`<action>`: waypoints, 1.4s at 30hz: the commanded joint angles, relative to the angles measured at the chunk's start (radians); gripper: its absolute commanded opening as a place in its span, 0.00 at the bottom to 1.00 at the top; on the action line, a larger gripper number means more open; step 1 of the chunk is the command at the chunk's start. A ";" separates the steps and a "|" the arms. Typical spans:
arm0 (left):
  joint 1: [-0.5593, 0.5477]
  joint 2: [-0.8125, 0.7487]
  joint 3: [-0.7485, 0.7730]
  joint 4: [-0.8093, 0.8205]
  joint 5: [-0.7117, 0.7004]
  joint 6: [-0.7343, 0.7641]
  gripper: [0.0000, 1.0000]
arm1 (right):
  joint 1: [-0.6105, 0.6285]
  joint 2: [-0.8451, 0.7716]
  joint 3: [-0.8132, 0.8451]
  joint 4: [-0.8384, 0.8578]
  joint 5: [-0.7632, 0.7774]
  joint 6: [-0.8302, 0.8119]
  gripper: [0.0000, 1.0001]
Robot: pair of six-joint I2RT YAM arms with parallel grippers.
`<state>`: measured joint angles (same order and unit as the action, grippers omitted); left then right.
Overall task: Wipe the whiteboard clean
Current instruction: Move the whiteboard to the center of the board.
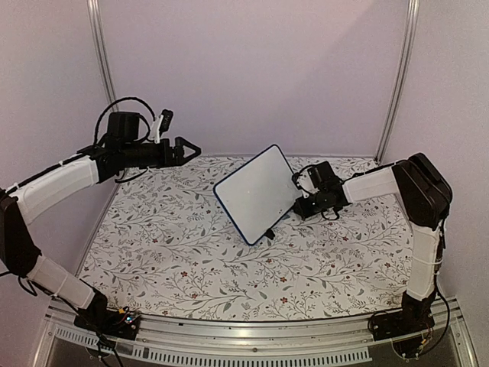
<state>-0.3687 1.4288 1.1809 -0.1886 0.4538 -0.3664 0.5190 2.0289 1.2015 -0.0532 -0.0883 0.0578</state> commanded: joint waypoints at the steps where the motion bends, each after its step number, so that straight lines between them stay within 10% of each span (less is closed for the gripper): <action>1: 0.044 -0.070 -0.104 -0.008 -0.087 0.061 1.00 | 0.044 0.027 0.046 0.015 0.034 0.011 0.08; 23: 0.263 -0.145 -0.277 0.136 -0.015 -0.021 1.00 | 0.204 0.370 0.595 -0.240 0.245 0.479 0.10; 33: 0.280 -0.141 -0.281 0.142 -0.009 -0.025 0.99 | 0.225 0.408 0.661 -0.305 0.261 0.485 0.50; 42: 0.293 -0.104 -0.270 0.126 -0.027 -0.051 1.00 | 0.248 -0.055 0.174 -0.076 0.378 0.300 0.93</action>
<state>-0.0898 1.3056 0.9123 -0.0719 0.4286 -0.4004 0.7620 2.1979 1.5337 -0.2287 0.2047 0.4557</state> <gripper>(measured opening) 0.996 0.875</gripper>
